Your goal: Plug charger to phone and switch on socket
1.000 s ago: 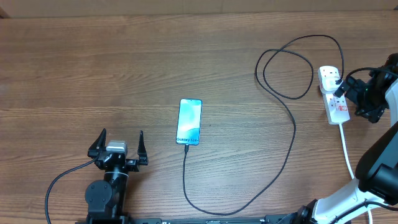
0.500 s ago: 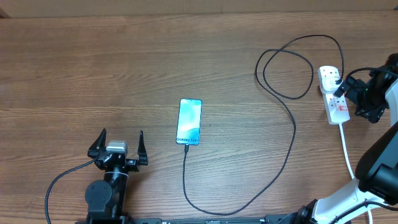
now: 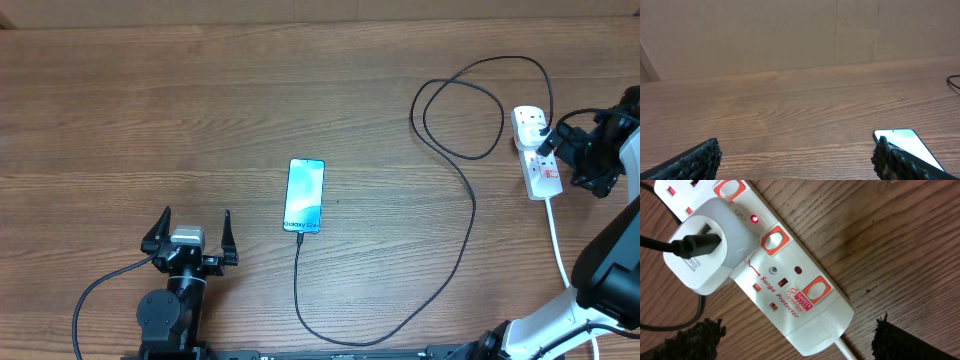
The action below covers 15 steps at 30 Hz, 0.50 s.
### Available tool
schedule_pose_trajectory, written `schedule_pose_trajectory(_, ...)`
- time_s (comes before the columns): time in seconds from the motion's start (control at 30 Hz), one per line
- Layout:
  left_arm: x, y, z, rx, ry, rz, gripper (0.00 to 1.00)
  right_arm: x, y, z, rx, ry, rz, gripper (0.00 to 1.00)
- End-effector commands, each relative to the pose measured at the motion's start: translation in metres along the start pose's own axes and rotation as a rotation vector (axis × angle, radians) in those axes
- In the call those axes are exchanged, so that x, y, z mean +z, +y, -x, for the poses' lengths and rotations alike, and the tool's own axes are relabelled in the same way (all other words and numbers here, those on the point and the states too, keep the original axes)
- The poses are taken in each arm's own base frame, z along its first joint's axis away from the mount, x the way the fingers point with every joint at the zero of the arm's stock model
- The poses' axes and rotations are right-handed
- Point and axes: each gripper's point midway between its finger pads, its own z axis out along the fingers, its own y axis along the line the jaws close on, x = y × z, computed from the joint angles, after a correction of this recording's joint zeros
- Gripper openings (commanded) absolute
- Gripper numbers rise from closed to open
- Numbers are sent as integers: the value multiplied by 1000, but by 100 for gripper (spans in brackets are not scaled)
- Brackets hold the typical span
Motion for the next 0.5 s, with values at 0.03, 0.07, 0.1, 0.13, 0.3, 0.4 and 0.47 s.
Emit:
schedule_pose_trajectory(0.03, 0, -1, 1, 16, -7, -4, 99, -11, 2, 10, -7, -41, 11, 100)
schedule_pose_trajectory(0.07, 0, -1, 1, 16, -7, -3, 99, -11, 2, 10, -7, -41, 11, 100)
schedule_pose_trajectory(0.1, 0, -1, 1, 16, -7, -3, 100, -11, 2, 10, -7, -41, 11, 100)
schedule_pose_trajectory(0.13, 0, -1, 1, 16, -7, -3, 100, -11, 2, 10, -7, -41, 11, 100)
schedule_pose_trajectory(0.3, 0, -1, 1, 16, -7, -3, 99, -11, 2, 10, -7, -41, 11, 100)
schedule_pose_trajectory(0.4, 0, -1, 1, 16, -7, -3, 99, -11, 2, 10, -7, -41, 11, 100)
schedule_pose_trajectory(0.47, 0, -1, 1, 16, -7, -3, 100, -11, 2, 10, -7, -41, 11, 100)
